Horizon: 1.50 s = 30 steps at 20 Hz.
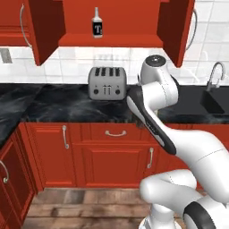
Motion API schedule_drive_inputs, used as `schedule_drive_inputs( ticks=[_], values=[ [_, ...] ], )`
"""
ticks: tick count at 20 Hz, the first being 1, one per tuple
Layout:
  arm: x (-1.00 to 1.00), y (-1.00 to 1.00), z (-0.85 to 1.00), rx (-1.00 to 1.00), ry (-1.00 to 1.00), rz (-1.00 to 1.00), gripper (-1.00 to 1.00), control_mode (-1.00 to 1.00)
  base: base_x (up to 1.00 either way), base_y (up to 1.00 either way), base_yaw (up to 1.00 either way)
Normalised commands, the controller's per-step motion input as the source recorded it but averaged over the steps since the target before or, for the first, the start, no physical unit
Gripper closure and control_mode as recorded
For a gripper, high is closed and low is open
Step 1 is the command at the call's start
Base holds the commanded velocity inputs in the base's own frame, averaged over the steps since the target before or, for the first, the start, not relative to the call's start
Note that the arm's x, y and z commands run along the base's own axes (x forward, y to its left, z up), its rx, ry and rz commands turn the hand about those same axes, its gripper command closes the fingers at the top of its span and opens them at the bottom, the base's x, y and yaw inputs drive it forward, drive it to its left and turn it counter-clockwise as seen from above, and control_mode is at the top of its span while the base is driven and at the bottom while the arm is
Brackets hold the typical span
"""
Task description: Pick the candle and jar from the dining table and place them in the open cabinet. Close the cabinet after placing the objects.
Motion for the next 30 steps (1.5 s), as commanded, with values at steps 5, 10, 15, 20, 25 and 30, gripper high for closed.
schedule_drive_inputs(
  ticks=[5, 10, 15, 20, 25, 30],
  values=[
    [0.00, 0.00, 0.00, 0.00, 0.00, 0.00, 1.00, 1.00, 0.67, 0.43, -0.25],
    [0.00, 0.00, 0.00, 0.00, 0.00, 0.00, 1.00, 1.00, 0.59, 0.58, -0.23],
    [0.00, 0.00, 0.00, 0.00, 0.00, 0.00, 1.00, 1.00, 0.39, 0.43, -0.21],
    [0.00, 0.00, 0.00, 0.00, 0.00, 0.00, 1.00, 1.00, 0.43, 0.11, -0.19],
    [0.00, 0.00, 0.00, 0.00, 0.00, 0.00, 1.00, 1.00, 0.47, 0.10, -0.18],
    [0.00, 0.00, 0.00, 0.00, 0.00, 0.00, 1.00, 1.00, 0.52, 0.25, -0.15]
  ],
)
